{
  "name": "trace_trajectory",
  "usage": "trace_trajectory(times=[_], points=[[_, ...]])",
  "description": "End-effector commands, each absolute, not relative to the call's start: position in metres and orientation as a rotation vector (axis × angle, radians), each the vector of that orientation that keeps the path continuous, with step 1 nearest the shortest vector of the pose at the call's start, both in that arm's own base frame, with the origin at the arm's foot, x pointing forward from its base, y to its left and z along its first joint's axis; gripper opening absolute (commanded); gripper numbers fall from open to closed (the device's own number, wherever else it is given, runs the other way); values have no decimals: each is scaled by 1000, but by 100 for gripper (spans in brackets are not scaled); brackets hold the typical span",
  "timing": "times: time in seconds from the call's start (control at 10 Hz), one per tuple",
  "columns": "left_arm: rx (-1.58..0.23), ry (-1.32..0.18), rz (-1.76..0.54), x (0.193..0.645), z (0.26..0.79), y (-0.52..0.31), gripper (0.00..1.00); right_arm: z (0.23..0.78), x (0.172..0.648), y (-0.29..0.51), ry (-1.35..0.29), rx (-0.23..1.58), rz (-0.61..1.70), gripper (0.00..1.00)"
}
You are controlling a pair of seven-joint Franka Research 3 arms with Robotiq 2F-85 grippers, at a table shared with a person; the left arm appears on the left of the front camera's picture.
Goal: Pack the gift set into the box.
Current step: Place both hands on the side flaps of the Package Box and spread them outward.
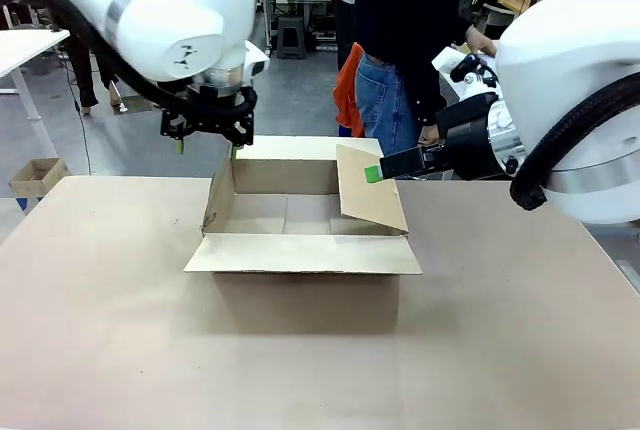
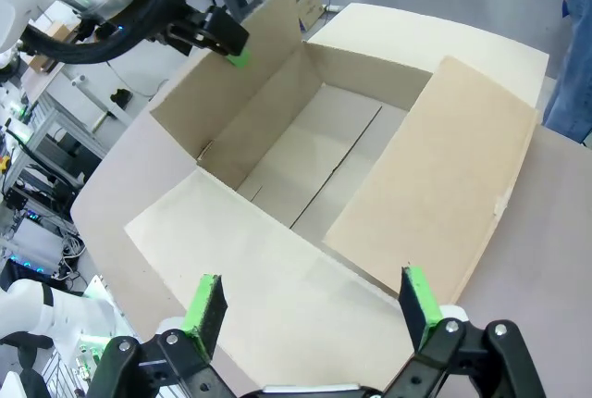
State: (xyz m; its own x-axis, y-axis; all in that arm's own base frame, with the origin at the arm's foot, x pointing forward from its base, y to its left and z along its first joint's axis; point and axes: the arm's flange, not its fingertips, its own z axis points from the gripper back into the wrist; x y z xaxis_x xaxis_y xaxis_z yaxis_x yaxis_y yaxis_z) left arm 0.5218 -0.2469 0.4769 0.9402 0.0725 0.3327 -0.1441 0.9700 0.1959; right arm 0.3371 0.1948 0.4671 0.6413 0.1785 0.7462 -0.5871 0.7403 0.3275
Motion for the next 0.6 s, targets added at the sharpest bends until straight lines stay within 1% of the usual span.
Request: trace_trajectory(times=[0.0,0.3,0.5], points=[[113,-336,160,511,477,-203,100,472,337,196,-752,584,442,100],[-48,-317,199,507,476,-142,100,472,337,196,-752,584,442,100],[-156,-261,169,503,461,-105,100,472,337,196,-752,584,442,100]])
